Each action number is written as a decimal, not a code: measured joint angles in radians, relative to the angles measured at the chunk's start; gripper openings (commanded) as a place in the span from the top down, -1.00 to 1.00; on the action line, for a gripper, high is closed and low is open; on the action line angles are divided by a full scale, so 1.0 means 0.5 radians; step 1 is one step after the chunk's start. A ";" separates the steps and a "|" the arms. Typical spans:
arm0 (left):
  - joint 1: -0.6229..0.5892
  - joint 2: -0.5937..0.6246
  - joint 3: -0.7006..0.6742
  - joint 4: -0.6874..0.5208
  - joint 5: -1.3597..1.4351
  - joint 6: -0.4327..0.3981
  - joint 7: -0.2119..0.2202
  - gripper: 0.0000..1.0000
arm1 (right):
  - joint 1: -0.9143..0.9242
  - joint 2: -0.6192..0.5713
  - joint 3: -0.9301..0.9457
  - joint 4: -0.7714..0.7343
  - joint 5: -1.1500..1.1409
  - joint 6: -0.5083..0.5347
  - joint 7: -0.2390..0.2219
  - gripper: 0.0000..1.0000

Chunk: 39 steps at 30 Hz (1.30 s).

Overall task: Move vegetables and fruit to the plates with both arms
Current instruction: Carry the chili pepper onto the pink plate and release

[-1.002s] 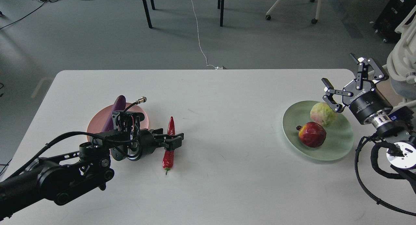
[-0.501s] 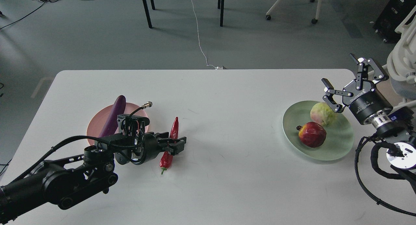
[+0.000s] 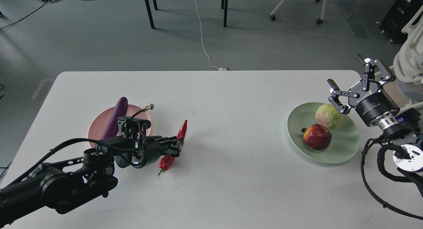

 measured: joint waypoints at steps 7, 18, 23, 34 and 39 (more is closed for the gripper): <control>-0.289 0.292 -0.030 -0.167 -0.125 -0.179 -0.032 0.63 | -0.006 -0.017 0.007 0.000 0.000 0.000 0.000 -0.96; -0.241 0.475 0.011 -0.030 -0.114 -0.192 -0.095 0.53 | -0.024 -0.013 0.011 0.004 0.000 0.000 0.000 -0.96; -0.218 0.481 0.016 0.047 -0.126 -0.189 -0.095 0.25 | -0.033 -0.020 0.013 0.008 0.000 0.000 0.000 -0.96; -0.217 0.483 0.017 0.074 -0.146 -0.186 -0.108 -0.99 | -0.034 -0.021 0.011 0.011 0.000 0.000 0.000 -0.96; -0.261 0.476 -0.137 0.075 -0.210 -0.174 -0.270 -0.99 | -0.034 -0.036 0.008 0.011 0.000 0.000 0.000 -0.96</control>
